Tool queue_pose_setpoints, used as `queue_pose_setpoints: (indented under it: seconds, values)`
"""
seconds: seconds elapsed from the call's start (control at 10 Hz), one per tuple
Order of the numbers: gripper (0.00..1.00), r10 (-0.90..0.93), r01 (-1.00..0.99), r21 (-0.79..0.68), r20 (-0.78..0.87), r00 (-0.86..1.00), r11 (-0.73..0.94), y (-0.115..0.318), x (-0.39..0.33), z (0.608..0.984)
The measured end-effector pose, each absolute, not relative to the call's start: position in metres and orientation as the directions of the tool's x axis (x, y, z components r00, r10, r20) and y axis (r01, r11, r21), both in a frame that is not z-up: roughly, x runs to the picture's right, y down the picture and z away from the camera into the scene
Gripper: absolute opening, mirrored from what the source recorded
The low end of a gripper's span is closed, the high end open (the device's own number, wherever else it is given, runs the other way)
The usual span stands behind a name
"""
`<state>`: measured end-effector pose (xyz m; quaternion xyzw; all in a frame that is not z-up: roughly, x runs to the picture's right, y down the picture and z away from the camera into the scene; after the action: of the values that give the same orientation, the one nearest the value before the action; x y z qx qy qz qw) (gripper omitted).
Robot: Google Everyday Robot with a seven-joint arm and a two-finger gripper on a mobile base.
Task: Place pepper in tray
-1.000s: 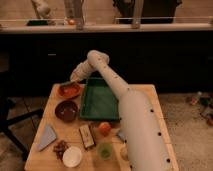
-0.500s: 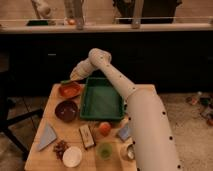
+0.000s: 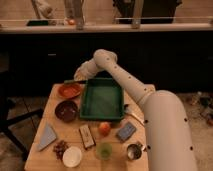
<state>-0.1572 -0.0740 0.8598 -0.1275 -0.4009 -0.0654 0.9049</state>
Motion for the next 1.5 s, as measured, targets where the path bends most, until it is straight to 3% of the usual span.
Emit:
queue_pose_setpoints:
  seconds: [0.9, 1.5]
  values:
    - [0.0, 0.054, 0.09, -0.183, 0.657, 0.752, 0.979, -0.039, -0.068, 0.822]
    - [0.0, 0.154, -0.026, -0.216, 0.6, 0.785, 0.976, -0.01, -0.03, 0.824]
